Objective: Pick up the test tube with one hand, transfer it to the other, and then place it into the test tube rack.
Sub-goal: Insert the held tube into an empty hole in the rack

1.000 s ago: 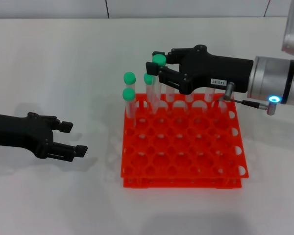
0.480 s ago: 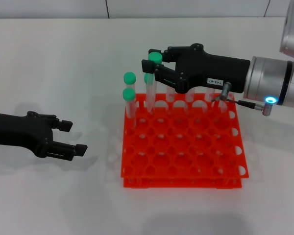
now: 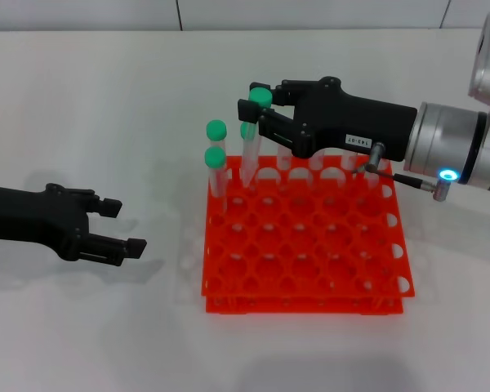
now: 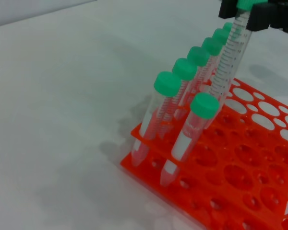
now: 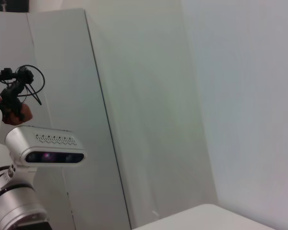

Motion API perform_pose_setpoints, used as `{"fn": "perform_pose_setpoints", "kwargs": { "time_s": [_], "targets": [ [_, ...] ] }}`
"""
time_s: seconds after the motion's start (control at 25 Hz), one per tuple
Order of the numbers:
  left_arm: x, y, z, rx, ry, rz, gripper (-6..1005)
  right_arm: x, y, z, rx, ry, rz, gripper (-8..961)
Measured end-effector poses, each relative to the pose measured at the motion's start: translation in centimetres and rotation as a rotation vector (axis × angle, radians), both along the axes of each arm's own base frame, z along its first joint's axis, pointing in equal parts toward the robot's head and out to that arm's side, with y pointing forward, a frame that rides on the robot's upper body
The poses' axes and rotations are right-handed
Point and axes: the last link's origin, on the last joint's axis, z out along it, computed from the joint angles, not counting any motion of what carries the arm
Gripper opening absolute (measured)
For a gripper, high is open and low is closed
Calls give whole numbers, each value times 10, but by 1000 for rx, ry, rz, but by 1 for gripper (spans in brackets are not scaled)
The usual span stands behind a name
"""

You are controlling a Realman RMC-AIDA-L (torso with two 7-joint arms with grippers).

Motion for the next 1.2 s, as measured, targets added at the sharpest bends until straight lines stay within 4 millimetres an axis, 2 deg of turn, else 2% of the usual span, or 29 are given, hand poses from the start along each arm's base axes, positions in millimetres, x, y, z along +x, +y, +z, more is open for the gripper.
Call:
{"fn": "perform_pose_setpoints", "kwargs": {
  "time_s": [0.76,1.2],
  "targets": [
    [2,1,-1,1,-6,-8,875,13,-3,-9,17,-11,-14,266],
    [1,-2,-7,-36,25,-24,875,13,-3,-10,15,-13,-14,266]
  ]
}}
